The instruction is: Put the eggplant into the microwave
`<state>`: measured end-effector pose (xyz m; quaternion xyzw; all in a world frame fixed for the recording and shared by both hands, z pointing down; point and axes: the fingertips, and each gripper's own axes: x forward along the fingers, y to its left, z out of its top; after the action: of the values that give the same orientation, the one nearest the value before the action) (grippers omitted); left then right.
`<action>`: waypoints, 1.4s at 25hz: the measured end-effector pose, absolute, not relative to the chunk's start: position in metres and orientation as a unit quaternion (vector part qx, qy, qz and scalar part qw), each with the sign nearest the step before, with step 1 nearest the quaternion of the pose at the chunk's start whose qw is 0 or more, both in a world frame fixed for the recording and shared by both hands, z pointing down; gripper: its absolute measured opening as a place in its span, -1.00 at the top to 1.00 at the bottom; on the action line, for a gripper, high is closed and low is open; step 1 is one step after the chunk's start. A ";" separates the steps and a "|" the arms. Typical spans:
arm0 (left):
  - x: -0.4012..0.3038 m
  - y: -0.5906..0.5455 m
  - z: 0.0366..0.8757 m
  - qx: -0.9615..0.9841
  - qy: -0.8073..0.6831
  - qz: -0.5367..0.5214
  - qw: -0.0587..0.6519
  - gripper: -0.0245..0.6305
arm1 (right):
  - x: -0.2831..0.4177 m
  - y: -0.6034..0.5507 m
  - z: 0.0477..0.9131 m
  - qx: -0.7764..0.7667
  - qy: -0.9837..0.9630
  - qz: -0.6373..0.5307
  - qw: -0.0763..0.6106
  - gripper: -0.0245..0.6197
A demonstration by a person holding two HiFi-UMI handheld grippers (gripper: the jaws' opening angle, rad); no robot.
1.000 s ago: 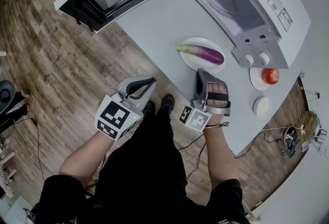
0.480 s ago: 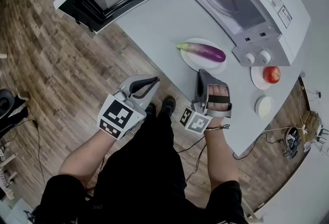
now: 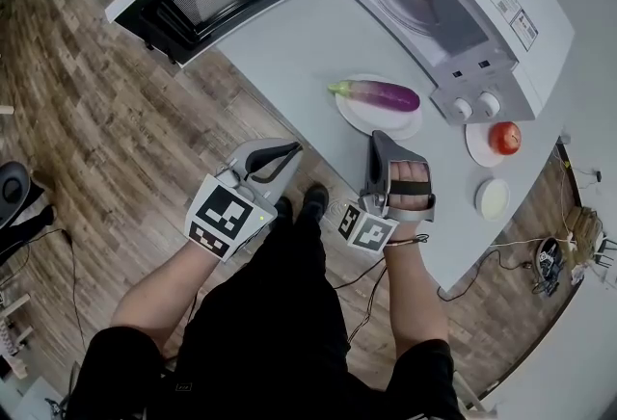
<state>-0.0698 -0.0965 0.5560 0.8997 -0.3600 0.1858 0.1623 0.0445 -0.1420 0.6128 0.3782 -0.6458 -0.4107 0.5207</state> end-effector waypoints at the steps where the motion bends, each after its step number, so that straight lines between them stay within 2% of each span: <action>1: -0.070 -0.097 0.555 0.900 -0.360 0.186 0.162 0.86 | 0.045 -0.142 0.611 0.380 -0.645 -0.412 0.519 0.85; 35: -0.062 -0.152 0.434 0.891 -0.406 0.174 0.106 0.86 | 0.020 -0.198 0.457 0.381 -0.650 -0.499 0.429 0.85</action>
<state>-0.0621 -0.1517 0.4344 0.8907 -0.4065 0.1736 0.1064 0.0204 -0.1979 0.4568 0.3810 -0.6498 -0.4987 0.4288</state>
